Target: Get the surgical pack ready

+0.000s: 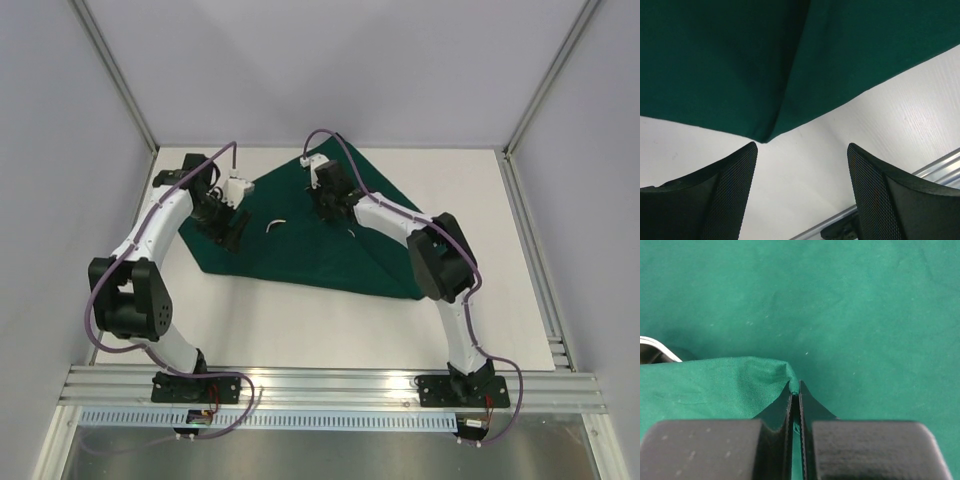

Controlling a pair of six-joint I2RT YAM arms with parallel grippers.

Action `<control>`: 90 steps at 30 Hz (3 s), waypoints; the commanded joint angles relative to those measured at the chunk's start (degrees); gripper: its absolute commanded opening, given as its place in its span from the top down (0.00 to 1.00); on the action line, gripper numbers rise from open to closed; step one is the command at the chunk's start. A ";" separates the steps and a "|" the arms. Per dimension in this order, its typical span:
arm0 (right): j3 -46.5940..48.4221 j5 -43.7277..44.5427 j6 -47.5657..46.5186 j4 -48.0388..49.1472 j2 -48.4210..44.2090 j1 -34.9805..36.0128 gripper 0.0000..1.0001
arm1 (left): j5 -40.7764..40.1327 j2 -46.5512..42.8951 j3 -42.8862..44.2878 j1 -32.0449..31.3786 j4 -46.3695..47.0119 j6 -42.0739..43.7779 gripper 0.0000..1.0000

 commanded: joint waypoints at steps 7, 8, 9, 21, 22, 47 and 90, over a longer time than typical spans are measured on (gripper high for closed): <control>8.87 0.84 0.65 -2.49 6.27 -1.60 0.95 | 1.21 5.02 2.81 -3.09 5.24 -2.97 0.19; 8.70 1.71 1.70 -3.10 6.88 -1.86 0.96 | 1.21 5.46 2.99 -3.17 5.33 -3.06 0.19; 10.09 2.16 2.49 -3.72 7.24 -2.56 0.98 | 1.21 5.82 3.16 -3.26 5.59 -3.06 0.20; 15.90 -0.83 10.14 -8.45 11.10 -5.20 0.81 | 0.25 7.93 3.86 -3.79 6.47 -3.32 0.20; 16.08 -0.91 11.88 -8.73 11.11 -5.55 0.74 | -0.19 8.02 3.87 -3.79 6.38 -3.32 0.20; -23.72 -6.36 20.77 -8.82 -29.84 -5.74 0.84 | -3.53 2.21 -4.67 -2.82 4.89 -1.48 0.47; -50.25 -1.61 28.16 -9.97 -46.28 -8.54 0.99 | -8.63 9.42 -3.41 1.56 8.92 -2.27 0.43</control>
